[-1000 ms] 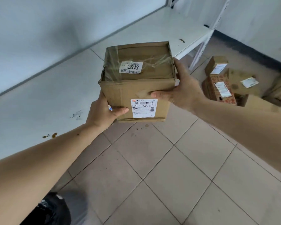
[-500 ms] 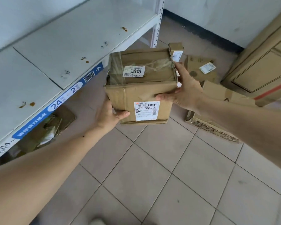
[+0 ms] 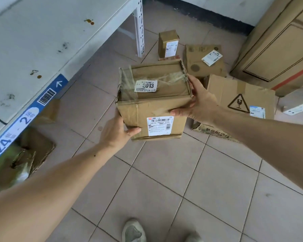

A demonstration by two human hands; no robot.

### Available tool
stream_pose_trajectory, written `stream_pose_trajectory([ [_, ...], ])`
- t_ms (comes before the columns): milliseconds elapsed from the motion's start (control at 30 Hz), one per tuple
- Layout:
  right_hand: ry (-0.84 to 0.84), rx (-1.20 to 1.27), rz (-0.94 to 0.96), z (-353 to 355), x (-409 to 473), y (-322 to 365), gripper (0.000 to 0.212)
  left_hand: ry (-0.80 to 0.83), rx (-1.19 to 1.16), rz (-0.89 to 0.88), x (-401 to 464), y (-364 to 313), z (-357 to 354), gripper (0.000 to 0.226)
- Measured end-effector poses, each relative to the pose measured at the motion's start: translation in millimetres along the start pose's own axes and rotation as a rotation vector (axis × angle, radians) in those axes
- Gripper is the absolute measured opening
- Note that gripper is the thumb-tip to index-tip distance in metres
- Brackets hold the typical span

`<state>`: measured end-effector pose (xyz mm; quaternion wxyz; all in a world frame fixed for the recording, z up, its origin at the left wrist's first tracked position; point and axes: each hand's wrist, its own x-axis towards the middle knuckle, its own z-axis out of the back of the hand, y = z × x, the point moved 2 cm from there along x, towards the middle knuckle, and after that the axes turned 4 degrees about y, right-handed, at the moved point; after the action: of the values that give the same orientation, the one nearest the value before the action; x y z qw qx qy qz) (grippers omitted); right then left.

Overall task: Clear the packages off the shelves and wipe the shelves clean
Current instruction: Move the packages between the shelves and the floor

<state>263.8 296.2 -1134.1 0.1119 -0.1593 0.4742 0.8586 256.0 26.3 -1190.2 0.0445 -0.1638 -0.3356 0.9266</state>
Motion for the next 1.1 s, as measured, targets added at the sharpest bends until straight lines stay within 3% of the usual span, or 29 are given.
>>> stream_pose_trajectory([
  [133, -0.008, 0.037, -0.032, -4, 20, -62, 0.126, 0.021, 0.025, 0.009, 19, 12, -58, 0.075],
  [367, 0.032, 0.090, -0.021, -27, 59, -158, 0.141, 0.028, -0.011, 0.016, 41, 48, -158, 0.073],
  [533, 0.036, 0.133, 0.016, -45, 77, -206, 0.130, 0.012, -0.027, 0.043, 54, 70, -203, 0.063],
  [833, 0.019, 0.037, 0.064, -61, 74, -238, 0.130, 0.044, -0.052, 0.054, 56, 92, -234, 0.051],
  [1100, 0.067, -0.079, -0.018, -46, 51, -216, 0.119, 0.100, 0.028, 0.084, 41, 77, -213, 0.076],
])
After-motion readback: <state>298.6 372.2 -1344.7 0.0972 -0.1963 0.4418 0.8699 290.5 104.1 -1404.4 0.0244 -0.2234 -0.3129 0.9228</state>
